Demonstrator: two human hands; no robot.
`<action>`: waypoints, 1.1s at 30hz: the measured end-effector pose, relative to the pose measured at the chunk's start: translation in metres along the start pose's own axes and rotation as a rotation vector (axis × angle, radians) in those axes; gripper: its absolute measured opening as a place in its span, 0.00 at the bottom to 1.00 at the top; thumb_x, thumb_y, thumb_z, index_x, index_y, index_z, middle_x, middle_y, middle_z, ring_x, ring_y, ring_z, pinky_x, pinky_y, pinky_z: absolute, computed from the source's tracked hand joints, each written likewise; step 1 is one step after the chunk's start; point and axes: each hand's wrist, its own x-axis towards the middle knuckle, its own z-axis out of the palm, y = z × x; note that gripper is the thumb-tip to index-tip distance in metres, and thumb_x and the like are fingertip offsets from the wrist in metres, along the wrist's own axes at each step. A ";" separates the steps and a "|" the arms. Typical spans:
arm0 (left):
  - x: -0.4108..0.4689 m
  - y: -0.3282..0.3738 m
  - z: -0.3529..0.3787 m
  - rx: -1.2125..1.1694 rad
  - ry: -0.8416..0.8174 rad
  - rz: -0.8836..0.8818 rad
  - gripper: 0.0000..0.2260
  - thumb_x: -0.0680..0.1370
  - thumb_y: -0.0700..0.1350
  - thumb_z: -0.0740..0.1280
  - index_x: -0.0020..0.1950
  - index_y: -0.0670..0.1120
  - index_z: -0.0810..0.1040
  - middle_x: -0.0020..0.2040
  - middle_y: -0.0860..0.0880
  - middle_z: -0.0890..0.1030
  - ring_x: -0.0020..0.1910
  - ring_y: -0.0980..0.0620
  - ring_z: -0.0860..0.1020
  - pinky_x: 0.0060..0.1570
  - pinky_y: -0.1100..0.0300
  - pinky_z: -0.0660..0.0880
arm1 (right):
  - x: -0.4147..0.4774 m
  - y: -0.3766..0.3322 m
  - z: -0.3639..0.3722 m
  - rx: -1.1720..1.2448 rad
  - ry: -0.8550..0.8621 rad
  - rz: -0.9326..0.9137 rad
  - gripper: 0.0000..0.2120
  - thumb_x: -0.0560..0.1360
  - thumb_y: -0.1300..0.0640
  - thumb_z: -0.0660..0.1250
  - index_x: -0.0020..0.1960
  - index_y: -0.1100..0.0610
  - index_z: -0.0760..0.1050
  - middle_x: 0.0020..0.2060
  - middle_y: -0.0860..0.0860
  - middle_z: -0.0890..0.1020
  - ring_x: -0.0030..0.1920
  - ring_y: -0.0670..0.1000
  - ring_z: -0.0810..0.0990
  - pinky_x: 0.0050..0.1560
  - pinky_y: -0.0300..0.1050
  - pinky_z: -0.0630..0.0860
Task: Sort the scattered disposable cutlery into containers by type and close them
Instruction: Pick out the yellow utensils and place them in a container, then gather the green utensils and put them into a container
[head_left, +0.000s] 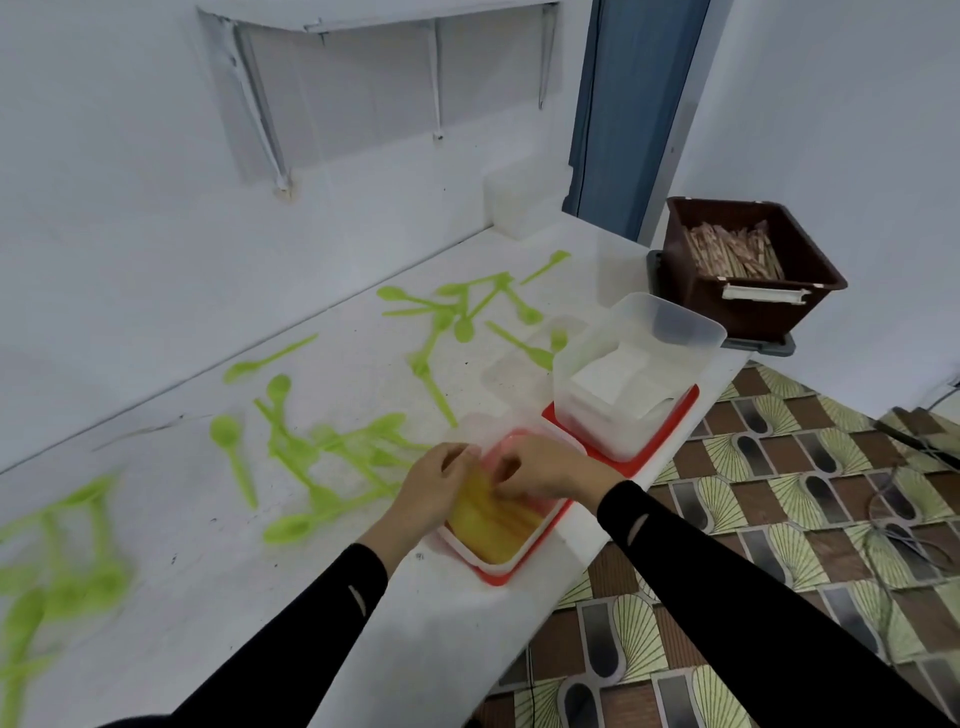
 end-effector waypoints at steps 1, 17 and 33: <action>0.000 -0.003 0.002 -0.018 0.032 0.006 0.14 0.80 0.55 0.64 0.59 0.48 0.79 0.53 0.55 0.81 0.55 0.57 0.78 0.43 0.75 0.68 | -0.001 -0.002 0.001 0.010 -0.030 -0.029 0.08 0.68 0.59 0.70 0.31 0.52 0.76 0.28 0.45 0.75 0.31 0.47 0.72 0.37 0.45 0.72; 0.013 0.009 -0.017 -0.228 0.069 -0.065 0.16 0.84 0.53 0.56 0.55 0.47 0.81 0.51 0.56 0.83 0.49 0.56 0.80 0.46 0.65 0.74 | 0.013 -0.010 -0.006 0.048 -0.272 -0.005 0.13 0.66 0.51 0.80 0.37 0.51 0.76 0.32 0.47 0.81 0.33 0.46 0.79 0.37 0.40 0.76; 0.139 0.222 -0.012 -0.103 0.273 0.327 0.13 0.84 0.46 0.57 0.52 0.47 0.81 0.51 0.54 0.83 0.45 0.62 0.80 0.46 0.69 0.72 | 0.079 0.007 -0.269 0.117 0.029 -0.335 0.10 0.79 0.52 0.67 0.58 0.54 0.78 0.54 0.50 0.80 0.46 0.47 0.82 0.50 0.47 0.80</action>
